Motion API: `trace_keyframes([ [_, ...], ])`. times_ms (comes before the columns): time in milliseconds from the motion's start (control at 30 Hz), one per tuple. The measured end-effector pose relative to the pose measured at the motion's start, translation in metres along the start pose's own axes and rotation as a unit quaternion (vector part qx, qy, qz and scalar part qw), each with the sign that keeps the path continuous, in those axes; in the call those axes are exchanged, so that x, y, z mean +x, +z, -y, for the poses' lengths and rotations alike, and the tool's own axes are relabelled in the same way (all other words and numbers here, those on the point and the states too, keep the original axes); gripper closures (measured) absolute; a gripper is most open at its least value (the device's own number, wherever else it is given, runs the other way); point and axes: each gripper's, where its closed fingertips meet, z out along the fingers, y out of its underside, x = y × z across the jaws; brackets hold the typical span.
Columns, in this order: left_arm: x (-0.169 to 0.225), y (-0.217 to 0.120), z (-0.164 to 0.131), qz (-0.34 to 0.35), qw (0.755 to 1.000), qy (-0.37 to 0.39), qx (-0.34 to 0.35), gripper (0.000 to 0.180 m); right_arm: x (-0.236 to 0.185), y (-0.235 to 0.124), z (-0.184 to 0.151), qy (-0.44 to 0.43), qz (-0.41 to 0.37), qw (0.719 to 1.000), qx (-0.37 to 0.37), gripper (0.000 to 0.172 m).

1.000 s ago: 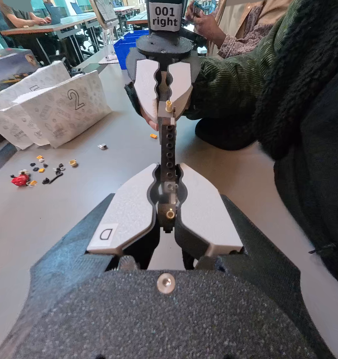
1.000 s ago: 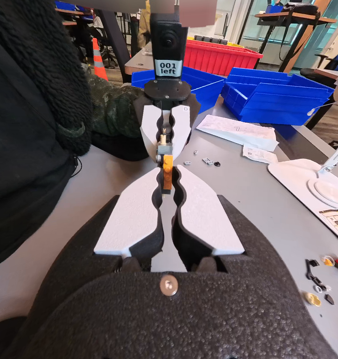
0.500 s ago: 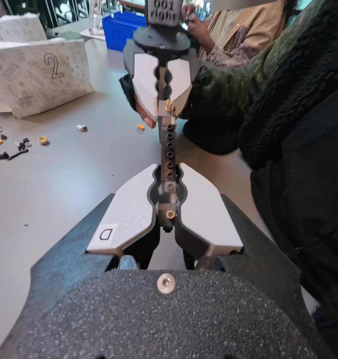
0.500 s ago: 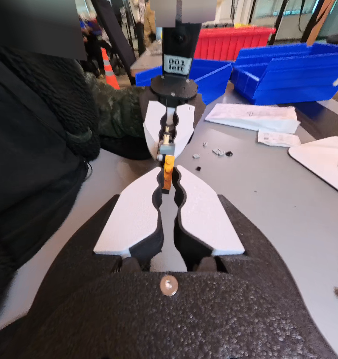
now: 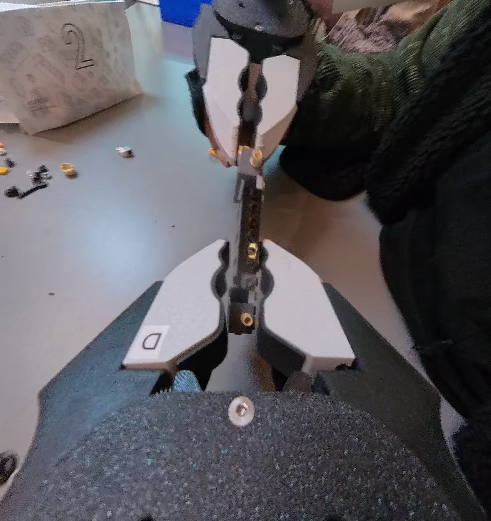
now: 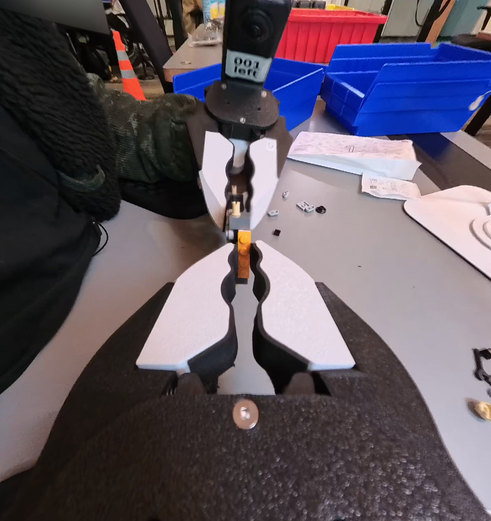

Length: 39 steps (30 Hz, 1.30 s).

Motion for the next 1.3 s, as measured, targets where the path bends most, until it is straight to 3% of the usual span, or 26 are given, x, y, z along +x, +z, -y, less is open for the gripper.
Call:
trace_keyframes([
  [67, -0.005, -0.005, 0.006, 0.032, 0.999, 0.018, 0.0, 0.149, -0.001, 0.005, -0.005, 0.007, 0.003, 1.0, -0.015, 0.164],
  [200, 0.004, 0.012, 0.005, 0.057, 0.994, 0.083, -0.046, 0.148, -0.009, 0.021, -0.004, -0.003, 0.005, 1.0, -0.03, 0.164],
  [300, 0.006, 0.022, -0.002, 0.069, 0.989, 0.107, -0.071, 0.162, -0.013, 0.028, -0.004, -0.014, 0.001, 0.999, -0.035, 0.164],
  [467, 0.009, 0.018, 0.004, 0.023, 0.999, 0.007, -0.038, 0.164, -0.011, 0.026, 0.006, -0.047, -0.033, 0.998, -0.006, 0.164],
  [567, -0.005, 0.018, -0.026, 0.019, 0.992, -0.089, -0.082, 0.164, -0.004, 0.003, 0.039, -0.073, -0.075, 0.991, 0.081, 0.164],
  [600, 0.0, 0.015, -0.017, -0.007, 0.992, -0.117, -0.045, 0.164, 0.0, -0.004, 0.041, -0.102, -0.094, 0.988, 0.066, 0.164],
  [700, 0.0, 0.013, 0.002, 0.014, 0.997, -0.069, -0.031, 0.164, 0.002, 0.0, 0.024, -0.079, -0.092, 0.992, 0.042, 0.164],
  [833, -0.01, 0.013, -0.009, 0.066, 0.995, -0.027, -0.066, 0.165, 0.015, -0.005, 0.02, -0.015, -0.067, 0.996, 0.058, 0.164],
  [1000, -0.004, 0.02, -0.012, 0.074, 0.994, 0.023, -0.079, 0.165, -0.008, 0.011, -0.011, -0.046, -0.002, 0.999, -0.028, 0.164],
  [1100, -0.006, 0.018, -0.013, 0.071, 0.995, 0.011, -0.07, 0.165, -0.025, 0.017, -0.028, -0.063, 0.045, 0.993, -0.084, 0.164],
  [1200, -0.009, 0.013, -0.009, 0.07, 0.996, -0.005, -0.051, 0.165, -0.025, 0.02, -0.057, -0.089, 0.036, 0.981, -0.171, 0.164],
  [1300, -0.009, 0.012, -0.009, 0.07, 0.996, -0.005, -0.046, 0.165, -0.026, 0.025, -0.079, -0.093, 0.035, 0.969, -0.227, 0.146],
])
